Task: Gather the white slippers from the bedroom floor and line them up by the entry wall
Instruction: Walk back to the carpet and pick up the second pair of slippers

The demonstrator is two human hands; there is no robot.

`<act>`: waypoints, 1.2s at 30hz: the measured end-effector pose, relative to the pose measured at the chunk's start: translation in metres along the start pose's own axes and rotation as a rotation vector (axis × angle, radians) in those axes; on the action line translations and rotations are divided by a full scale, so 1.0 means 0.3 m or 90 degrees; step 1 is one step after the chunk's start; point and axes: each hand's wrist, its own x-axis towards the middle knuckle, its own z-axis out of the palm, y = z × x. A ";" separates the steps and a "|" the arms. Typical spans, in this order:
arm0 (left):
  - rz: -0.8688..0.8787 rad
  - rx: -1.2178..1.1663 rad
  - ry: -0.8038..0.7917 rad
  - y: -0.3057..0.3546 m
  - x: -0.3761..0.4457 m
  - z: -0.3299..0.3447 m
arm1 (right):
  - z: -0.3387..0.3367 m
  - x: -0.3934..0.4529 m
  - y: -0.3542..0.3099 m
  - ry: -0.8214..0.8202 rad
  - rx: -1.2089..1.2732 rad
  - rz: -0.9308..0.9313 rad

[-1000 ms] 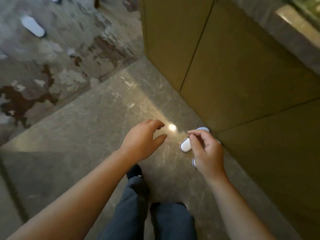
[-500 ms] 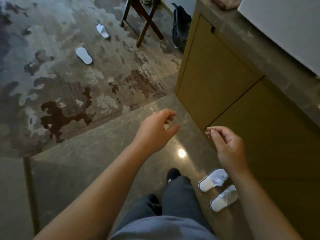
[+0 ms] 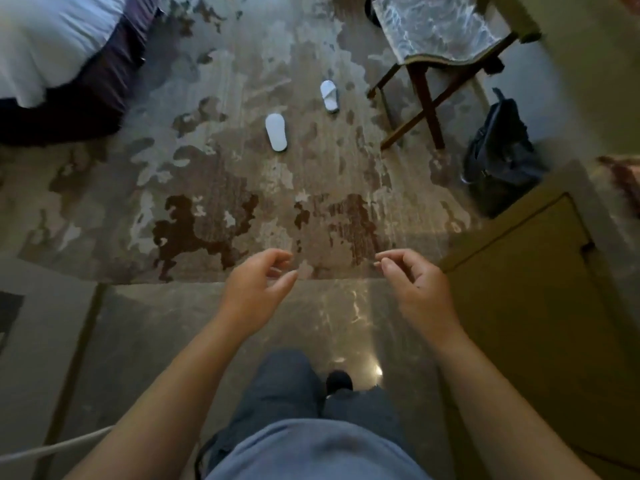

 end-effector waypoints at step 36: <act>-0.278 -0.003 0.101 0.046 2.672 -0.366 | -0.026 2.965 -0.109 -0.110 -0.107 0.067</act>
